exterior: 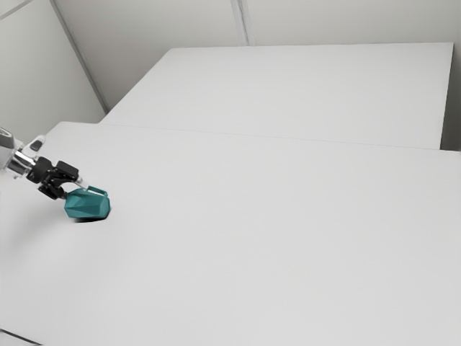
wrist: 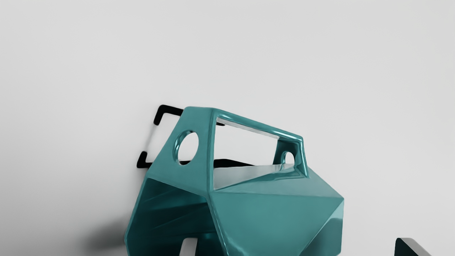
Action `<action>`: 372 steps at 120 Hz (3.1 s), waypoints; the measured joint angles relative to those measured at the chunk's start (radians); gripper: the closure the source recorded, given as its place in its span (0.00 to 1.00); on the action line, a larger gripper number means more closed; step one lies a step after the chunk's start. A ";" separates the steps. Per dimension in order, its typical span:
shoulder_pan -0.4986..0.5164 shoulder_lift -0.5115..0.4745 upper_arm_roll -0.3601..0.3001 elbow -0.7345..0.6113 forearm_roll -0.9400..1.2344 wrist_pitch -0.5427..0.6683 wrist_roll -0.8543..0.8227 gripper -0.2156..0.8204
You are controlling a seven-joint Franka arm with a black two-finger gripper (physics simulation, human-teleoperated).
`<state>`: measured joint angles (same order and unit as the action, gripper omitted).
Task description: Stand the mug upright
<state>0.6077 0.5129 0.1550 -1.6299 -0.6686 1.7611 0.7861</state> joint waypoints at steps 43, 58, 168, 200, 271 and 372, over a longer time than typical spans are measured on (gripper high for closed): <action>-0.026 -0.019 0.000 -0.014 -0.029 0.002 0.025 0.79; -0.051 -0.047 0.000 -0.013 -0.030 0.002 0.025 0.88; -0.450 -0.440 -0.098 -0.357 0.737 0.361 -0.454 0.97; -0.535 -0.520 -0.132 -0.504 0.843 0.406 -0.755 0.97; -0.498 -0.423 -0.154 -0.544 0.856 0.447 -1.184 0.97; -0.555 -0.567 -0.175 -0.452 0.840 0.338 -1.346 0.25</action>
<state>0.0523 -0.0544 -0.0201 -2.0819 0.1714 2.0995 -0.5599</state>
